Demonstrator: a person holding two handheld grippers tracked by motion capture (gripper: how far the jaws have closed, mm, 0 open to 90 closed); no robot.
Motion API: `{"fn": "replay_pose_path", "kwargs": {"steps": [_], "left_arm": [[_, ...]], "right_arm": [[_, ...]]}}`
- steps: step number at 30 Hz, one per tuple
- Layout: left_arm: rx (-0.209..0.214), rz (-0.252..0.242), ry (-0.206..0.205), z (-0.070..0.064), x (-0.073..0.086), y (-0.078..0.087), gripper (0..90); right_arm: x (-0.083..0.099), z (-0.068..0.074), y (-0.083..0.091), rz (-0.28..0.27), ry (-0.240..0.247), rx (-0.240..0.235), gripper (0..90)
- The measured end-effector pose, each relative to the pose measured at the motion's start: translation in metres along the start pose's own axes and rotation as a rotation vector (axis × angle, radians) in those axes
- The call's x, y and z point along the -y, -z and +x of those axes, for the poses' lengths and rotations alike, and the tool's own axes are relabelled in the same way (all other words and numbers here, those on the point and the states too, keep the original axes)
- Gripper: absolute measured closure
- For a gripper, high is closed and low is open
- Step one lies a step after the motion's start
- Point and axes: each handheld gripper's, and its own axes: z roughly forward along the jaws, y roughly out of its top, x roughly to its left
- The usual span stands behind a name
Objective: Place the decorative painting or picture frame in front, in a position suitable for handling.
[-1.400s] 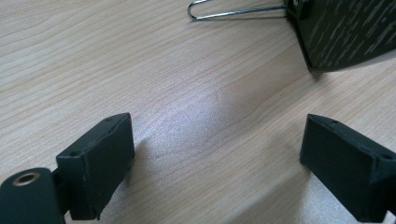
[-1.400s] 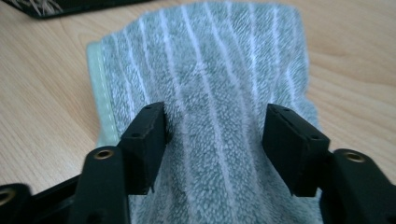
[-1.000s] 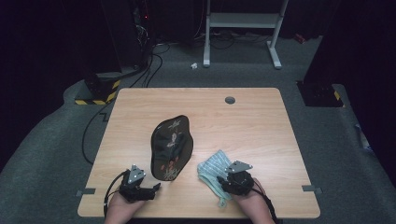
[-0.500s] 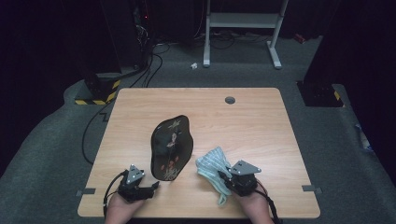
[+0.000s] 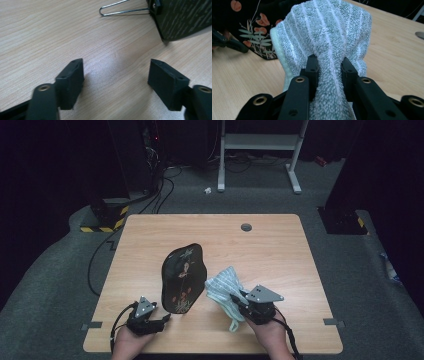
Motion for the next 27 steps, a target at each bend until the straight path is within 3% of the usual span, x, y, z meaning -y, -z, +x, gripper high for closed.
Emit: {"fn": "replay_pose_path", "kwargs": {"steps": [4, 5, 8, 9, 12, 14, 17, 18, 20, 23, 27], "left_arm": [[0.008, 0.000, 0.000, 0.001, 0.000, 0.001, 33.6], [0.024, -0.001, 0.017, 0.001, -0.001, 0.001, 34.5], [0.047, -0.015, 0.018, -0.002, -0.003, 0.002, 34.8], [0.041, -0.030, -0.014, -0.006, -0.005, 0.003, 34.1], [0.052, -0.046, -0.017, -0.007, -0.004, 0.004, 34.0], [0.068, -0.067, -0.013, -0.007, -0.003, 0.007, 32.1], [0.101, -0.147, -0.016, -0.010, -0.005, 0.016, 30.6], [0.101, -0.147, -0.016, -0.010, -0.005, 0.016, 30.2], [0.125, -0.192, -0.003, -0.014, -0.007, 0.021, 29.3], [0.127, -0.262, 0.009, -0.025, -0.012, 0.031, 27.3], [0.121, -0.296, 0.028, -0.033, -0.022, 0.032, 24.3]], "right_arm": [[-0.014, 0.000, 0.001, -0.022, 0.006, -0.004, 73.1], [-0.017, 0.001, 0.001, -0.024, 0.011, -0.005, 73.1], [-0.024, 0.002, 0.002, -0.032, 0.022, -0.003, 73.1], [-0.031, 0.004, 0.001, -0.047, 0.023, -0.003, 73.1], [-0.037, 0.006, 0.000, -0.066, 0.014, -0.012, 73.1], [-0.043, 0.011, -0.002, -0.069, 0.034, -0.009, 73.2], [-0.055, 0.019, -0.002, -0.089, 0.081, 0.007, 73.1], [-0.055, 0.019, -0.002, -0.089, 0.081, 0.007, 73.1], [-0.060, 0.022, -0.002, -0.093, 0.089, 0.005, 73.1], [-0.072, 0.026, -0.005, -0.099, 0.102, -0.010, 73.0], [-0.080, 0.028, -0.001, -0.133, 0.118, -0.016, 72.9]]}}
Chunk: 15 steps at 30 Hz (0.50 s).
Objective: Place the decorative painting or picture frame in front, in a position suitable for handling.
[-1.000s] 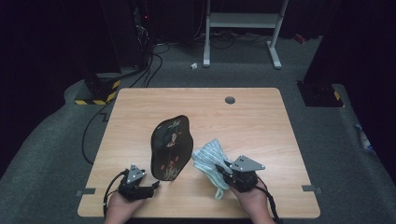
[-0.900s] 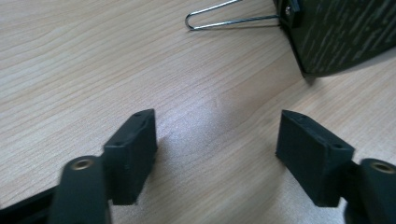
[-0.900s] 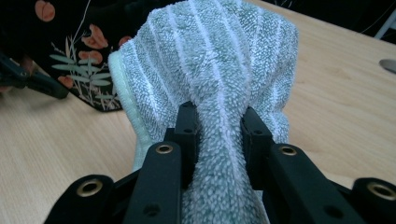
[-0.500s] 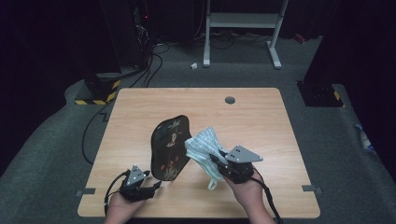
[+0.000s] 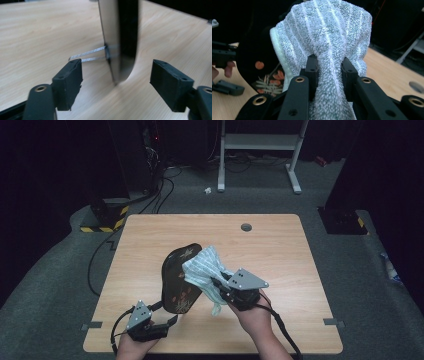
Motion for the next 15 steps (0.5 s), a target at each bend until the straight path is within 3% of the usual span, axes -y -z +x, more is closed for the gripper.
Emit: {"fn": "replay_pose_path", "kwargs": {"steps": [4, 7, 11, 15], "left_arm": [[-0.035, -0.004, 0.025, -0.006, -0.014, -0.013, 26.3], [-0.029, -0.015, 0.030, -0.007, -0.015, -0.016, 32.2], [-0.058, -0.039, 0.010, -0.007, -0.012, -0.017, 44.7], [-0.056, -0.061, -0.013, -0.006, -0.012, -0.017, 58.7]], "right_arm": [[-0.012, -0.005, 0.002, -0.045, -0.005, -0.018, 72.8], [-0.016, -0.006, -0.001, -0.043, 0.003, -0.017, 72.8], [-0.021, -0.009, -0.010, -0.001, 0.021, 0.001, 72.4], [-0.024, -0.009, -0.019, 0.051, 0.029, 0.014, 72.3]]}}
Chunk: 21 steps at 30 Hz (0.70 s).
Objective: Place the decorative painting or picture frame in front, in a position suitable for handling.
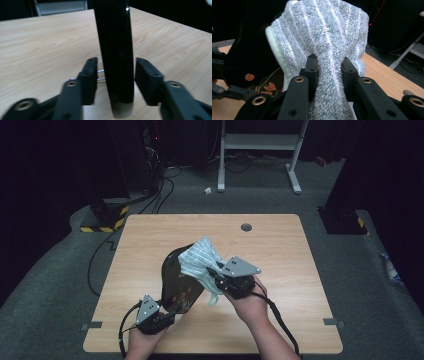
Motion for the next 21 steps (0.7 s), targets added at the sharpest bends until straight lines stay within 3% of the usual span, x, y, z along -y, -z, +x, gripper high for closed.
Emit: {"fn": "replay_pose_path", "kwargs": {"steps": [3, 5, 10, 17, 20, 21], "left_arm": [[-0.016, -0.004, -0.021, -0.002, 0.002, 0.001, 70.4], [-0.018, -0.005, -0.014, -0.001, 0.004, 0.001, 74.5], [-0.025, -0.002, 0.001, 0.000, 0.003, 0.000, 76.9], [-0.040, 0.008, -0.013, -0.004, 0.001, -0.001, 76.8], [-0.044, 0.006, -0.015, -0.005, 0.001, -0.002, 76.7], [-0.046, 0.007, -0.015, -0.005, 0.001, -0.002, 76.7]], "right_arm": [[-0.004, 0.002, -0.005, 0.022, 0.009, 0.009, 72.3], [-0.007, 0.004, -0.007, 0.028, 0.021, 0.019, 72.3], [-0.012, 0.008, -0.012, 0.045, 0.041, 0.022, 72.3], [-0.020, 0.024, -0.017, 0.025, 0.079, -0.013, 72.1], [-0.019, 0.034, -0.018, 0.016, 0.090, -0.049, 72.1], [-0.018, 0.044, -0.019, 0.012, 0.096, -0.075, 72.1]]}}
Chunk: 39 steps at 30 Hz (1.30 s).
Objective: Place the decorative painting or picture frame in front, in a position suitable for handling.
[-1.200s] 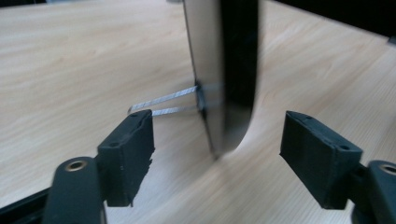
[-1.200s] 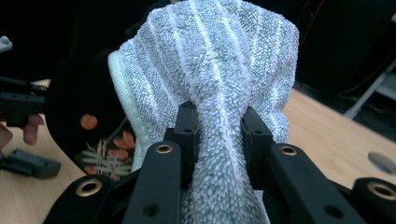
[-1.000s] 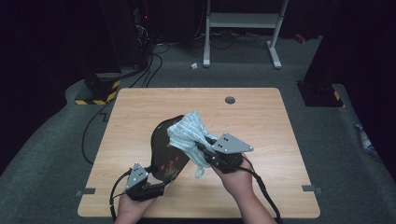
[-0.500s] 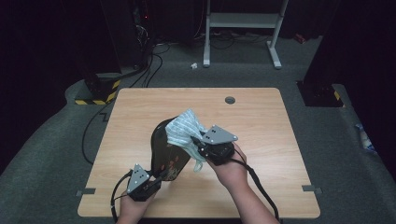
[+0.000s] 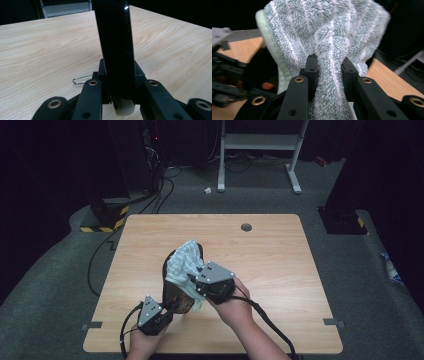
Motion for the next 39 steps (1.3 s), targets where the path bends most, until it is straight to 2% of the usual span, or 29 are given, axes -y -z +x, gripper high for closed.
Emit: {"fn": "replay_pose_path", "kwargs": {"steps": [1, 2, 3, 6, 8, 10, 11, 12, 13, 14, 15, 16, 17, 18, 19, 22, 24, 26, 27, 28, 30, 32, 35, 39], "left_arm": [[-0.001, 0.001, -0.001, 0.000, 0.000, 0.000, 76.7], [-0.001, 0.000, -0.001, 0.000, 0.000, 0.000, 76.7], [-0.001, 0.000, -0.001, 0.000, 0.000, 0.000, 76.7], [-0.001, -0.002, 0.001, 0.000, 0.001, 0.000, 76.8], [-0.001, -0.005, 0.004, 0.000, 0.001, 0.000, 76.8], [0.000, -0.006, 0.009, 0.000, 0.001, 0.000, 77.0], [-0.003, -0.007, 0.008, 0.000, 0.001, 0.000, 77.0], [-0.001, -0.007, 0.012, 0.000, 0.001, 0.000, 77.0], [0.003, -0.009, 0.016, 0.000, 0.001, 0.000, 77.1], [0.003, -0.009, 0.016, 0.000, 0.001, 0.000, 77.0], [0.004, -0.007, 0.014, 0.000, 0.001, 0.000, 77.0], [0.004, -0.006, 0.013, 0.001, 0.001, 0.000, 77.0], [0.004, -0.007, 0.014, 0.001, 0.001, 0.000, 77.0], [0.002, -0.007, 0.012, 0.000, 0.001, 0.000, 76.9], [0.002, -0.007, 0.012, 0.000, 0.001, 0.000, 76.9], [0.001, -0.004, 0.007, 0.000, 0.001, 0.000, 76.7], [-0.005, -0.006, 0.007, 0.000, 0.002, 0.000, 76.4], [-0.009, -0.008, 0.008, -0.002, 0.002, -0.001, 76.2], [-0.009, -0.008, 0.008, -0.002, 0.002, -0.001, 76.3], [-0.010, -0.008, 0.005, -0.003, 0.002, -0.002, 76.1], [-0.013, -0.007, -0.002, -0.003, 0.002, -0.002, 75.9], [-0.010, -0.007, 0.000, -0.003, 0.002, -0.002, 75.9], [-0.007, -0.006, -0.007, -0.002, 0.002, -0.002, 76.0], [0.004, -0.007, 0.011, 0.000, 0.003, -0.002, 76.7]], "right_arm": [[0.000, 0.000, 0.000, 0.000, 0.000, 0.000, 72.1], [0.000, 0.011, 0.000, -0.010, 0.022, -0.027, 72.2], [0.000, 0.011, 0.000, -0.010, 0.022, -0.027, 72.2], [-0.003, 0.024, 0.001, -0.044, 0.036, -0.058, 72.9], [-0.003, 0.024, 0.000, -0.042, 0.036, -0.054, 73.3], [-0.002, 0.014, -0.003, -0.030, 0.011, -0.046, 74.0], [-0.002, 0.014, -0.003, -0.030, 0.011, -0.046, 74.0], [0.000, 0.008, -0.005, -0.024, -0.001, -0.037, 74.2], [0.005, -0.006, -0.007, -0.004, -0.029, -0.011, 74.3], [0.005, -0.006, -0.007, -0.004, -0.029, -0.011, 74.3], [0.012, -0.021, -0.009, 0.021, -0.067, 0.022, 74.3], [0.016, -0.029, -0.008, 0.022, -0.095, 0.031, 74.2], [0.016, -0.029, -0.008, 0.022, -0.095, 0.031, 74.2], [0.021, -0.040, -0.004, 0.009, -0.139, 0.048, 74.2], [0.021, -0.040, -0.004, 0.009, -0.139, 0.048, 74.2], [0.025, -0.049, -0.001, 0.016, -0.137, 0.092, 74.1], [0.024, -0.048, -0.001, 0.014, -0.133, 0.089, 74.2], [0.021, -0.041, 0.001, -0.003, -0.134, 0.046, 74.1], [0.021, -0.041, 0.001, -0.003, -0.134, 0.046, 74.1], [0.016, -0.027, 0.002, -0.020, -0.112, -0.005, 74.1], [0.010, -0.012, 0.004, -0.030, -0.073, -0.037, 74.0], [0.007, -0.003, 0.005, -0.037, -0.050, -0.056, 74.0], [0.006, -0.001, 0.003, -0.036, -0.048, -0.065, 74.0], [0.011, -0.026, -0.009, 0.000, -0.106, -0.027, 74.1]]}}
